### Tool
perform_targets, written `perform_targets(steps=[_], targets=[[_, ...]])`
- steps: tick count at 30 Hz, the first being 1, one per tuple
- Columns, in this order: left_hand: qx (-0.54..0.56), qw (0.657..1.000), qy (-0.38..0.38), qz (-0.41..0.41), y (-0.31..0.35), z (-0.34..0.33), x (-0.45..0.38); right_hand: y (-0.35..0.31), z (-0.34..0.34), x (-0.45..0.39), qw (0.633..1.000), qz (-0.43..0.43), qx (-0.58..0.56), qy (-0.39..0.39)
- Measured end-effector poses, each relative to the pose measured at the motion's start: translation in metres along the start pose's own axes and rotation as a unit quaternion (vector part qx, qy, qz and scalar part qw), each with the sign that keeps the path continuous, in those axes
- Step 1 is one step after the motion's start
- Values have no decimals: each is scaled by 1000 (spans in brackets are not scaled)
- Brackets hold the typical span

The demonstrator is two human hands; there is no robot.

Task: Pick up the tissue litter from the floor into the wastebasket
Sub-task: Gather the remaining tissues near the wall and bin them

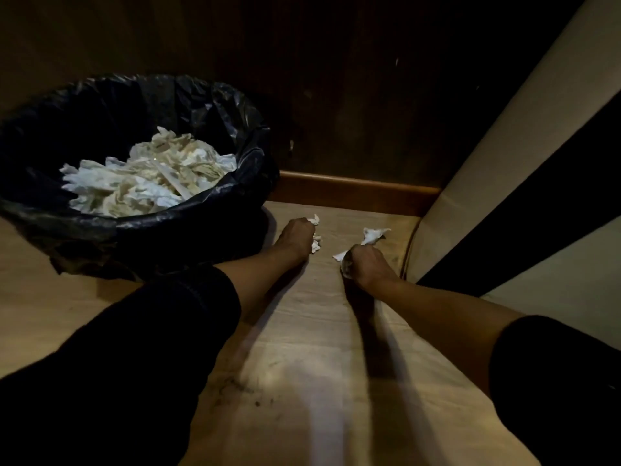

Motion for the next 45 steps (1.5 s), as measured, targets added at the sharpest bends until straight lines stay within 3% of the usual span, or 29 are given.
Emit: perform_targets(steps=[7, 16, 20, 25, 33, 39, 45], targets=[[-14, 998, -53, 15, 18, 12, 24, 3, 28, 14, 1000, 17, -3, -21], [-11, 965, -261, -6, 63, 34, 101, -8, 107, 51, 999, 22, 16, 46], [9, 957, -290, -29, 79, 70, 135, -23, 142, 78, 997, 12, -1, 76], [-9, 973, -212, -88, 95, 138, 170, -47, 179, 108, 993, 29, -31, 108], [-24, 990, 18, -134, 109, 285, 218, -77, 208, 145, 986, 84, -46, 134], [-10, 988, 138, -75, 55, 343, 244, -113, 224, 159, 978, 125, -80, 150], [27, 975, 220, 22, -11, 357, 278, -153, 247, 167, 960, 130, -179, 170]])
Point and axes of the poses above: each hand's wrist, its own x-axis away from the middle knuckle, its own z-axis out of the back of the hand, y = z × x, the point moved 7 cm from there along -x, towards the middle knuckle, and after that the axes turned 15 degrees about -z, right-handed, at the moved point
